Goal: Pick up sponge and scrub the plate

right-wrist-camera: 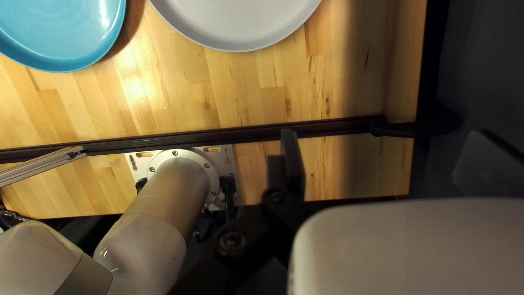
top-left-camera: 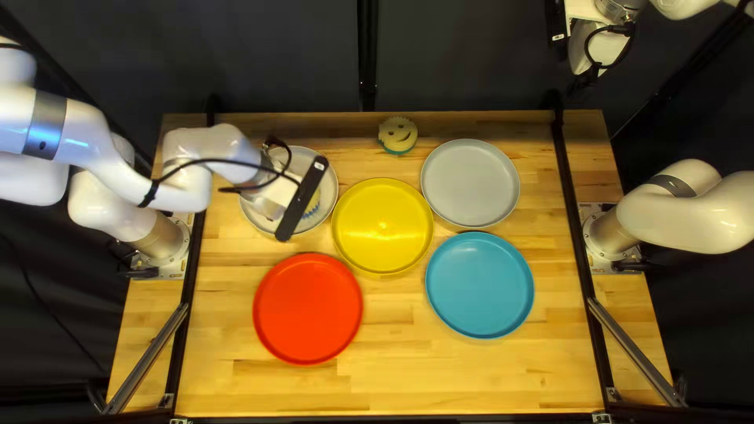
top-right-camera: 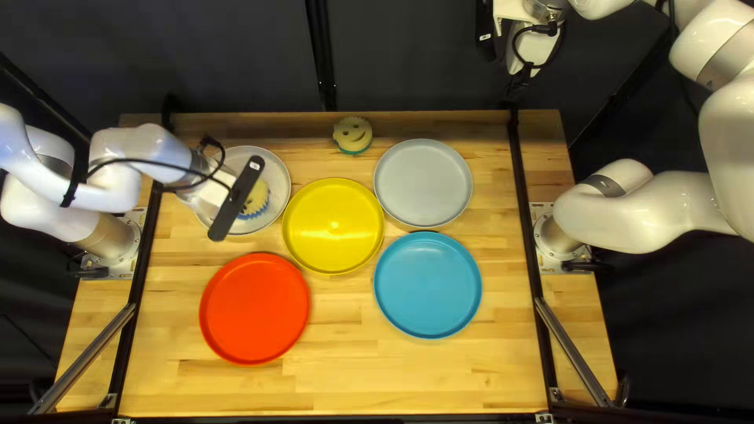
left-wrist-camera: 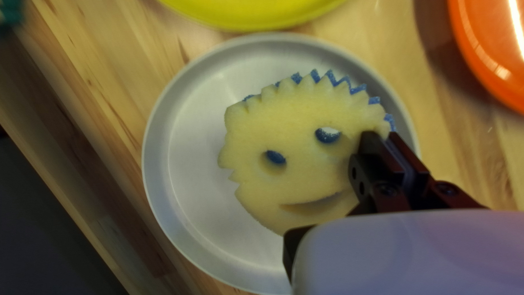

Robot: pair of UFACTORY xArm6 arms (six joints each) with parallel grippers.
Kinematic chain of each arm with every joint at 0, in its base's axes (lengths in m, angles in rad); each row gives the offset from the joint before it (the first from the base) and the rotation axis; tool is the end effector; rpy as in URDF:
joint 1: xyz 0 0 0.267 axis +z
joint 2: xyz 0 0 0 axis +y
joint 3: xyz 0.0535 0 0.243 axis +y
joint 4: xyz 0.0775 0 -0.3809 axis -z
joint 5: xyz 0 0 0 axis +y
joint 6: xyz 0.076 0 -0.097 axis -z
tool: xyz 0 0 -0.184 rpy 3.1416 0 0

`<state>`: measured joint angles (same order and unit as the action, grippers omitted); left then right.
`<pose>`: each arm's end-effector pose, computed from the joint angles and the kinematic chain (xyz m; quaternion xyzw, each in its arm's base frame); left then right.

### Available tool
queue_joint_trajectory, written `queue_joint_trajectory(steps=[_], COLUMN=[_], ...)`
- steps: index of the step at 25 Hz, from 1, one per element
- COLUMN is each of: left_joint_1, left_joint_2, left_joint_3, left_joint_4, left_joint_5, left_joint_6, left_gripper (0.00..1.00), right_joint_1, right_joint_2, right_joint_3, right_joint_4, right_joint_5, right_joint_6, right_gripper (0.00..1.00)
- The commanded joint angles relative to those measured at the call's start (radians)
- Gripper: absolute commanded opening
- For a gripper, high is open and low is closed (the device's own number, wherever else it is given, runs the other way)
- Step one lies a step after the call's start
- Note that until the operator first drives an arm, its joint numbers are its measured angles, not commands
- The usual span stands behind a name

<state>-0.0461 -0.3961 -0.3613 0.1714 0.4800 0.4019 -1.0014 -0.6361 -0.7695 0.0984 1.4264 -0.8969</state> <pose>0.4244 -0.0089 0.0395 -0.9466 0.2872 -0.1268 0.0732 0.2148 -0.2869 0.2268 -0.9970 0.0597 -0.0335 0.0367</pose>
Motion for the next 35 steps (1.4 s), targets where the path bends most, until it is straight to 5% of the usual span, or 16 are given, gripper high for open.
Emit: queue_joint_trajectory(steps=[1, 6, 25, 35], left_joint_1=[-0.015, -0.001, 0.0, -0.017], left_joint_2=[0.115, 0.285, 0.298, 0.5], left_joint_3=[-0.076, -0.168, -0.188, -0.306], left_joint_4=[0.036, 0.028, 0.012, 0.041], left_joint_5=[-0.078, -0.179, -0.165, -0.239], left_joint_6=[0.001, 0.053, 0.06, 0.087], left_gripper=[0.0, 0.0, 0.0, 0.0], right_joint_1=[0.0, 0.0, 0.0, 0.0], right_joint_2=[0.0, 0.0, 0.0, 0.0], right_joint_3=[0.0, 0.0, 0.0, 0.0], right_joint_4=[0.0, 0.0, 0.0, 0.0], right_joint_5=[0.0, 0.0, 0.0, 0.0], right_joint_6=[0.0, 0.0, 0.0, 0.0], right_gripper=[1.0, 1.0, 1.0, 1.0])
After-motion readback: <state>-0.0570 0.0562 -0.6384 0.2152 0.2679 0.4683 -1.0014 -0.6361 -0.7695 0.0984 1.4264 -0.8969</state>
